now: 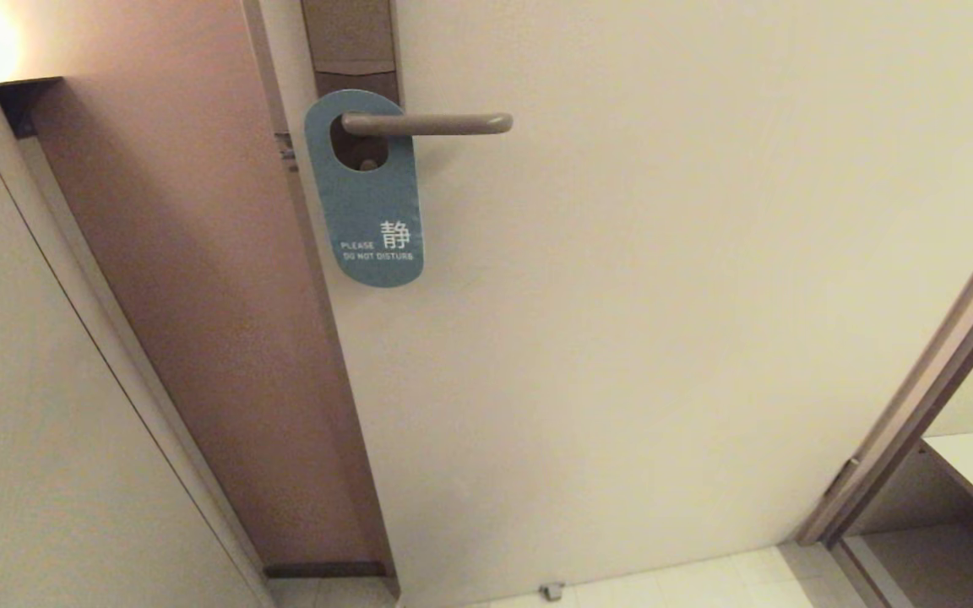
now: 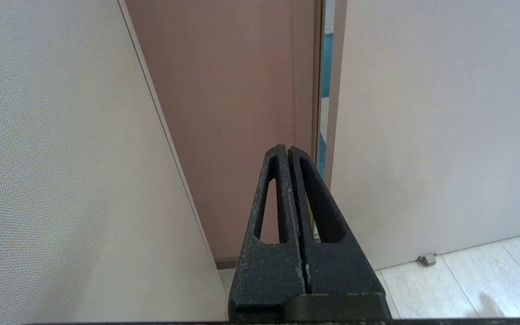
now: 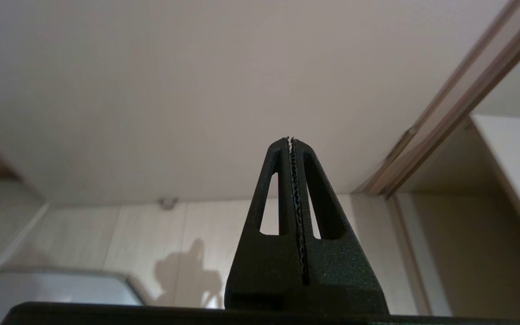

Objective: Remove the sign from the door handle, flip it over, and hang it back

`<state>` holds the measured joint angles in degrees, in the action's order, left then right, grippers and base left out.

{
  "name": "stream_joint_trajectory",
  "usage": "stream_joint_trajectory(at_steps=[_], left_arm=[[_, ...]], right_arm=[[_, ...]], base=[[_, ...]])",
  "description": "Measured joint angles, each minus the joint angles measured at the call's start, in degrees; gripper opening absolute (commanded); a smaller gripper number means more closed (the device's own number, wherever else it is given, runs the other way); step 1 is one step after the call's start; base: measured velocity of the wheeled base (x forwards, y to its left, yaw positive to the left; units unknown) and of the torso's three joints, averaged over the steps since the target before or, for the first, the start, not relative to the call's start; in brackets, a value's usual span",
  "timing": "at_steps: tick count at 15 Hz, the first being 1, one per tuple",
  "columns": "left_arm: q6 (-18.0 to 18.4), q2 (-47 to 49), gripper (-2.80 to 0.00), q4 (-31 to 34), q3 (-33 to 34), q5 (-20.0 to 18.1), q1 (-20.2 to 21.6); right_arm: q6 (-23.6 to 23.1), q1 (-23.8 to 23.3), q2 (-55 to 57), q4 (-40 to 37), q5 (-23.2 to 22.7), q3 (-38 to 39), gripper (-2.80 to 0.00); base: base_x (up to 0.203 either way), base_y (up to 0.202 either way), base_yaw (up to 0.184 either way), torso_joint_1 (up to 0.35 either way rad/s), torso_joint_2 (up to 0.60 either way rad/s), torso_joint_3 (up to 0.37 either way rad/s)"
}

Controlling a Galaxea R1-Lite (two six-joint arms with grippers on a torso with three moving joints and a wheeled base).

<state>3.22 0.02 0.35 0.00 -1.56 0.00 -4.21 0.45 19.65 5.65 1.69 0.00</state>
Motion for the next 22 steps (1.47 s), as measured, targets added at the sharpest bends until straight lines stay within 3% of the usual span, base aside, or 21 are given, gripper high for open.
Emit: stream_joint_trajectory(at_steps=[2, 9, 22], left_arm=[[0.0, 0.0, -2.8, 0.0, 0.0, 0.0, 0.0], [0.0, 0.0, -2.8, 0.0, 0.0, 0.0, 0.0], [0.0, 0.0, -2.8, 0.0, 0.0, 0.0, 0.0]], right_arm=[[0.1, -1.2, -4.7, -5.1, -1.9, 0.0, -2.8], [-0.5, -0.8, -17.7, -6.0, -2.4, 0.0, -2.8], [1.0, -0.8, -19.8, -6.0, -2.1, 0.0, -2.8]], base=[[0.0, 0.0, 0.0, 0.0, 0.0, 0.0], [0.0, 0.0, 0.0, 0.0, 0.0, 0.0], [0.0, 0.0, 0.0, 0.0, 0.0, 0.0]])
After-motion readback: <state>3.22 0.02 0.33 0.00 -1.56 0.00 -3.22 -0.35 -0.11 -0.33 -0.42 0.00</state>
